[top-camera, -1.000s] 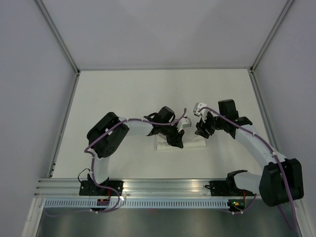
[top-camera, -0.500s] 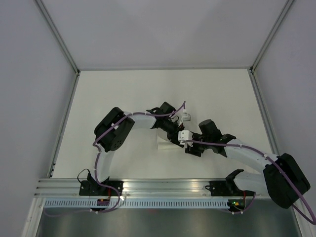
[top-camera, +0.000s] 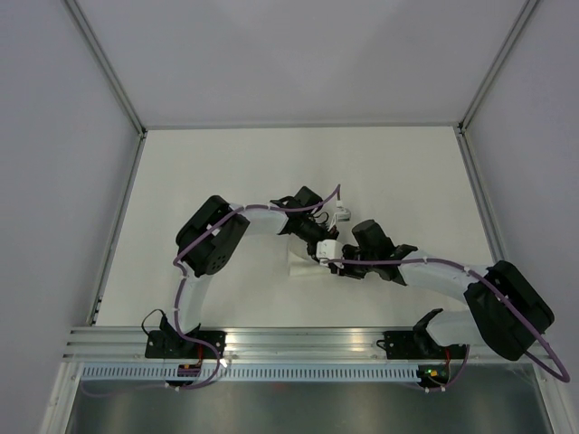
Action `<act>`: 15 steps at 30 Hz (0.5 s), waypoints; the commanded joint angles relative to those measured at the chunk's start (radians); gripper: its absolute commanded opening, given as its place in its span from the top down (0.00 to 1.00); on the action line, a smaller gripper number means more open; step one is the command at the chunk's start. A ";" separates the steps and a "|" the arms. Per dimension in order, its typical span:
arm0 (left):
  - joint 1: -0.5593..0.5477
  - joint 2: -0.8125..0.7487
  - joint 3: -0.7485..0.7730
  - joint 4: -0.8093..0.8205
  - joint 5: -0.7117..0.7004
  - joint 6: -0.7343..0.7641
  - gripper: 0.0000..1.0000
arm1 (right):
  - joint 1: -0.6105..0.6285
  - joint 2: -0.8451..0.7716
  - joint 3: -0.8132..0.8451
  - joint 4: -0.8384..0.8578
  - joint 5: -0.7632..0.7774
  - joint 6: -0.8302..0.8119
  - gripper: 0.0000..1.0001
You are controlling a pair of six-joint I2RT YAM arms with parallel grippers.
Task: Fold the napkin, place the utensils inside, and roll it up
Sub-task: Roll the napkin at the center of the board.
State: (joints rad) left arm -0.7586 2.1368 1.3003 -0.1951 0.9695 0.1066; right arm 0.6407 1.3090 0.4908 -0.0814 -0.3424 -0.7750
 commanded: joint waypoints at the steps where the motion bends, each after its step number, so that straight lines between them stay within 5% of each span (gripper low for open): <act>1: -0.002 0.046 -0.003 -0.066 -0.075 -0.021 0.94 | 0.005 0.039 0.025 0.003 0.023 0.020 0.68; 7: 0.048 -0.088 -0.113 0.152 -0.081 -0.168 0.79 | 0.002 0.082 0.017 -0.027 0.000 0.022 0.89; 15: 0.143 -0.313 -0.343 0.630 -0.107 -0.406 0.67 | -0.067 0.114 0.069 -0.139 -0.131 -0.004 0.93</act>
State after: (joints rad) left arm -0.6838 1.9568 1.0084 0.1730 0.8944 -0.1322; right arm 0.6216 1.3846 0.5579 -0.0490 -0.4358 -0.7746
